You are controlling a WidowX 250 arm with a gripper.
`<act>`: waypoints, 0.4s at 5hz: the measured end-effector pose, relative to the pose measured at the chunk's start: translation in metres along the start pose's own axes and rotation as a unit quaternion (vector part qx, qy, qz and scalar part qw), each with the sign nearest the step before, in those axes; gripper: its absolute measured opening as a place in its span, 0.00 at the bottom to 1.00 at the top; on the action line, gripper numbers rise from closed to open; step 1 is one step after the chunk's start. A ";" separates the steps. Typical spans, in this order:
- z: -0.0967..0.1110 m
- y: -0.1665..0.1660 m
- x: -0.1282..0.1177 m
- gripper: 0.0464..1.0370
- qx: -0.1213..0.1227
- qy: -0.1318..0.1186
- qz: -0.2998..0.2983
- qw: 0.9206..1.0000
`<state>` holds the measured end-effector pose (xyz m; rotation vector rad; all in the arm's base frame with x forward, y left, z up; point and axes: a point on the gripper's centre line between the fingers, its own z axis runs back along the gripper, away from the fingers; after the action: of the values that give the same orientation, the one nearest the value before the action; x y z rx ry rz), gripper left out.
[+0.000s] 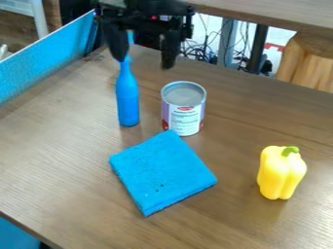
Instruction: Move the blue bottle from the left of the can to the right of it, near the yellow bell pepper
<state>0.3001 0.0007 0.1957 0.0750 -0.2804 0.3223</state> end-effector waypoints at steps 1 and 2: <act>-0.028 -0.001 0.020 0.96 0.039 0.022 0.008 0.999; -0.039 0.011 0.038 0.96 0.048 0.021 0.034 0.998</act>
<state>0.3413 0.0270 0.1694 0.1529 -0.2255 0.4039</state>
